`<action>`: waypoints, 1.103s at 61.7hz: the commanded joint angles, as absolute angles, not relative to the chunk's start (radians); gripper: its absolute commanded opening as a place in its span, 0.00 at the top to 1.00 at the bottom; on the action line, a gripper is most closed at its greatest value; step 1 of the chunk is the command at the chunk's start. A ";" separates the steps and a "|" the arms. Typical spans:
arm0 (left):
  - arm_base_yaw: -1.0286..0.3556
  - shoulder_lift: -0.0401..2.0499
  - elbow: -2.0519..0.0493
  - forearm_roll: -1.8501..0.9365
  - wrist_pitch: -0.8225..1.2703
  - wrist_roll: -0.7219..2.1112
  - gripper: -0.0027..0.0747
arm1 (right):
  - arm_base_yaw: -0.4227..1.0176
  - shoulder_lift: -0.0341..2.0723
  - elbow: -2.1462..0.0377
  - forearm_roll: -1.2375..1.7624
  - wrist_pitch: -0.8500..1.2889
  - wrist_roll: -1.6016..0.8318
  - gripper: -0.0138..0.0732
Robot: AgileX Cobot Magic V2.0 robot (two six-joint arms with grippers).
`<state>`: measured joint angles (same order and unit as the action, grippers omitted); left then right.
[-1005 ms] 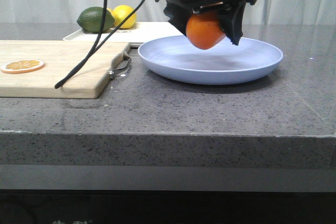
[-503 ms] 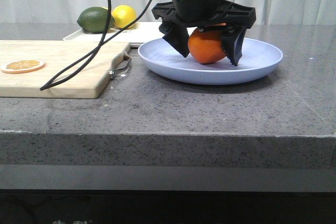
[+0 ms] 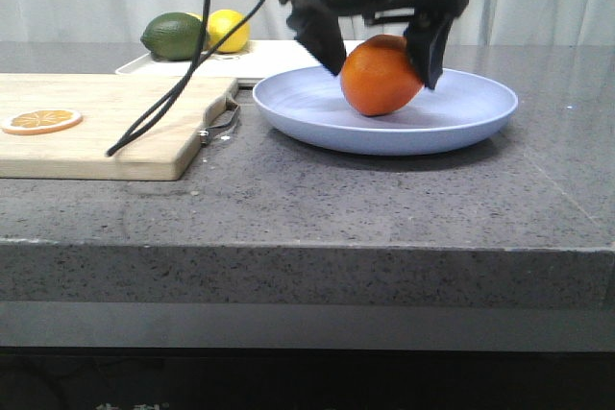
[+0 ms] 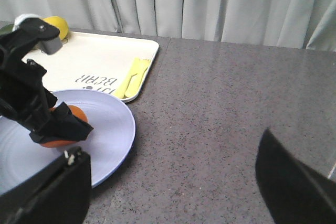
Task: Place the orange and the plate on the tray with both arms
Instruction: 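Open the left gripper and lift it away from the orange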
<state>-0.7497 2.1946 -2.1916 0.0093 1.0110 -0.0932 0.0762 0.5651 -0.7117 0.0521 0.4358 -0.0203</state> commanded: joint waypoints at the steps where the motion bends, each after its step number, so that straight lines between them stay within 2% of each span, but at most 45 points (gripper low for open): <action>1: -0.755 2.125 -2.273 0.013 1.005 -0.104 0.12 | 0.071 0.573 -0.750 0.052 0.358 -0.027 0.11; 15: -0.755 2.125 -2.358 0.011 1.070 -0.104 0.12 | 0.071 0.573 -0.750 0.052 0.358 -0.027 0.11; 49: -0.755 2.102 -2.358 0.011 1.094 -0.104 0.13 | 0.071 0.573 -0.750 0.052 0.358 -0.027 0.11; 52: -0.755 2.094 -2.358 0.011 1.092 -0.104 0.17 | 0.071 0.573 -0.750 0.052 0.358 -0.027 0.11; 59: -0.755 2.085 -2.358 0.011 1.090 -0.104 0.35 | 0.071 0.573 -0.750 0.052 0.358 -0.027 0.11; 68: -0.755 2.084 -2.358 0.013 1.097 -0.104 0.67 | 0.071 0.573 -0.750 0.052 0.358 -0.027 0.11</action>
